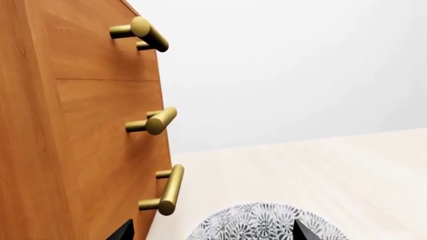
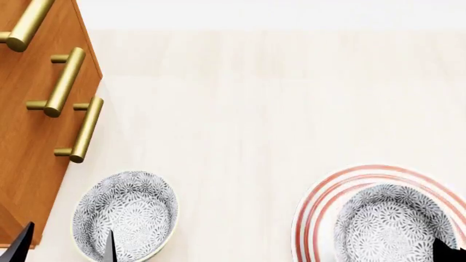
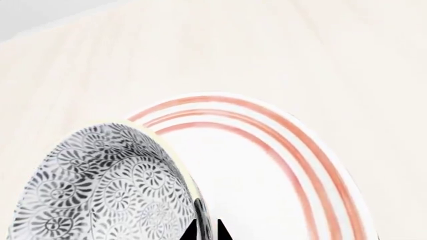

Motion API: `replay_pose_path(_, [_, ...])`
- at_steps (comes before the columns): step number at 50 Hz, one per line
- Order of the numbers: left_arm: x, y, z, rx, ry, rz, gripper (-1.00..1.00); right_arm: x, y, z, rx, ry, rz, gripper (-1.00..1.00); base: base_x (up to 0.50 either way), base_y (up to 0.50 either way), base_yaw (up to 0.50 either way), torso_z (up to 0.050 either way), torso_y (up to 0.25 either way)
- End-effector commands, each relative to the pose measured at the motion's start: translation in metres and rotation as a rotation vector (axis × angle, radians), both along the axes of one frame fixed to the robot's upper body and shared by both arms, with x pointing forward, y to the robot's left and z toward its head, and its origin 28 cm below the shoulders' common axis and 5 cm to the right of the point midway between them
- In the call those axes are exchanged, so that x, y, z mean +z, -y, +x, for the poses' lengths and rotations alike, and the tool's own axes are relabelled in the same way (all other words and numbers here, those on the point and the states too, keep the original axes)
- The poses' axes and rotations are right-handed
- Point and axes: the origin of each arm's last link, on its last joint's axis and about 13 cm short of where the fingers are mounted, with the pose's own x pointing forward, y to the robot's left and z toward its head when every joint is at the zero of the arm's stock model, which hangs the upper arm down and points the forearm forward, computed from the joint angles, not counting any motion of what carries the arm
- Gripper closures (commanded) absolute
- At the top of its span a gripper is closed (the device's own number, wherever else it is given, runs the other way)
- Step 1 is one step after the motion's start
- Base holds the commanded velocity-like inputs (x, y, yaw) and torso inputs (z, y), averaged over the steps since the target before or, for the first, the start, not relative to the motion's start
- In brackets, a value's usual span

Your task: Pick up the bowl and put it in the front on the plate.

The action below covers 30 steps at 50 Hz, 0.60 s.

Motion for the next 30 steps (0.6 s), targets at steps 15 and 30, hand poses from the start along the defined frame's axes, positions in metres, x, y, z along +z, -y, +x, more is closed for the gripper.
replay_pose_path(15, [0.001, -0.001, 0.002, 0.008, 0.017, 0.002, -1.00, -0.016, -0.008, 0.017, 0.040, 0.018, 0.016, 1.00, 0.00, 0.00, 0.00, 0.000, 0.000])
replay_pose_path(30, [0.001, -0.001, 0.002, 0.008, 0.011, -0.002, -1.00, -0.005, -0.004, 0.012, 0.043, 0.026, -0.015, -1.00, 0.00, 0.00, 0.00, 0.000, 0.000])
